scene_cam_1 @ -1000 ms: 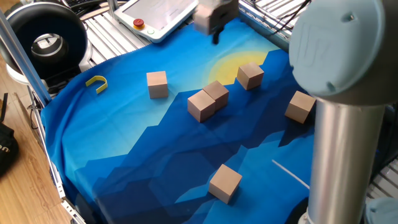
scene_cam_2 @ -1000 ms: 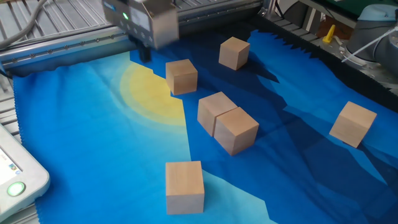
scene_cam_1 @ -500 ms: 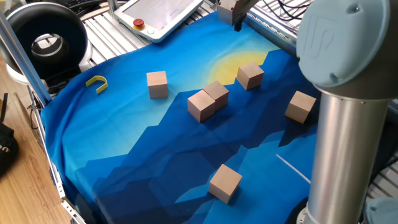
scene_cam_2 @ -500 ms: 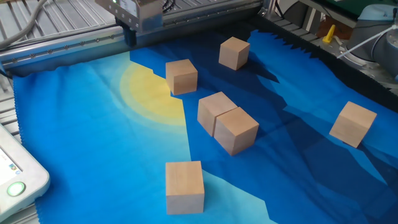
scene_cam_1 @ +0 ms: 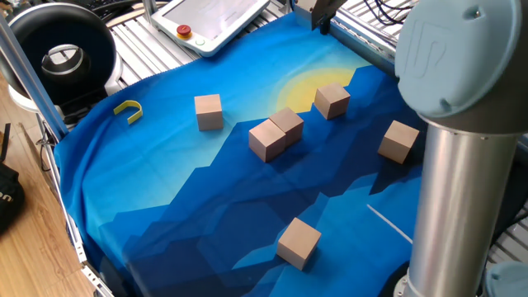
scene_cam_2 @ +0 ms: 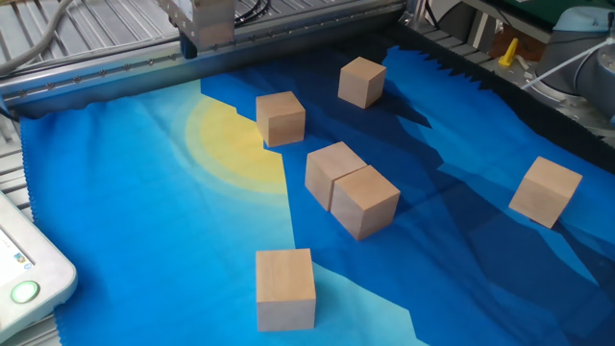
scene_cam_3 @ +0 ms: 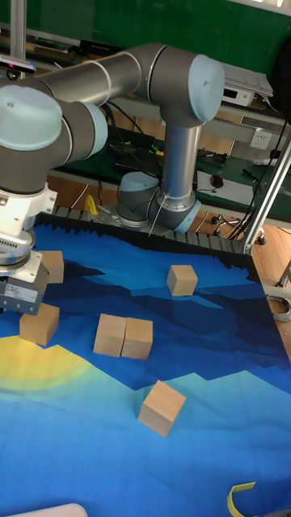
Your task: Stack the blocks into a pyramid shape
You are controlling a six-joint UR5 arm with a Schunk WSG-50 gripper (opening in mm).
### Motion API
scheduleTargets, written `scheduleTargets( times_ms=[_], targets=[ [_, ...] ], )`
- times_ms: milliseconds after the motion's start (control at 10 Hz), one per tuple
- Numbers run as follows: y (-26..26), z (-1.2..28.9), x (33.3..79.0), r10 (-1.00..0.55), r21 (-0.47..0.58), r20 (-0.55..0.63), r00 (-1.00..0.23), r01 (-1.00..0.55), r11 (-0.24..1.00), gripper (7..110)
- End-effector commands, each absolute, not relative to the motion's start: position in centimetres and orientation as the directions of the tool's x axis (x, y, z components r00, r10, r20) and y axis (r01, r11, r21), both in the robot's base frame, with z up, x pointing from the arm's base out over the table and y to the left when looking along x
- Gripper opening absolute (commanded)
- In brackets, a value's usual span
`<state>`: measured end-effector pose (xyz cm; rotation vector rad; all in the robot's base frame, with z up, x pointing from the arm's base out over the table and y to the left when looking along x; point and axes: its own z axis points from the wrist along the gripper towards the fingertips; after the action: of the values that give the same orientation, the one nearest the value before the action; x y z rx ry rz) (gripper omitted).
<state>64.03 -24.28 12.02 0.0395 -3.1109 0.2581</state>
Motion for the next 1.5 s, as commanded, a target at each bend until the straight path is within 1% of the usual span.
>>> scheduleTargets(
  times_ms=[0, 100, 200, 300, 400, 500, 700, 900, 1100, 1400],
  targets=[
    [-23.6, 8.3, 67.5, -0.067, 0.027, -0.004, -0.998, -0.067, 0.997, 7],
    [-29.3, 5.1, 70.3, -0.087, -0.064, -0.026, -0.996, -0.085, 0.994, 7],
    [-32.5, 3.3, 69.6, -0.111, -0.093, 0.003, -0.994, -0.111, 0.989, 7],
    [-32.8, 3.7, 66.8, -0.121, -0.075, 0.060, -0.991, -0.126, 0.989, 7],
    [-31.8, 4.6, 64.2, -0.119, -0.033, 0.113, -0.986, -0.123, 0.992, 7],
    [-30.6, 4.8, 62.7, -0.117, 0.003, 0.137, -0.984, -0.118, 0.993, 7],
    [-27.7, 3.4, 60.8, -0.020, 0.034, 0.162, -0.987, -0.014, 0.999, 7],
    [-25.2, 3.0, 59.3, 0.083, 0.063, 0.182, -0.980, 0.096, 0.993, 7],
    [-24.2, 3.6, 56.8, 0.139, 0.066, 0.232, -0.963, 0.158, 0.985, 7],
    [-24.6, 3.9, 54.0, 0.112, 0.040, 0.337, -0.935, 0.133, 0.990, 7]
  ],
)
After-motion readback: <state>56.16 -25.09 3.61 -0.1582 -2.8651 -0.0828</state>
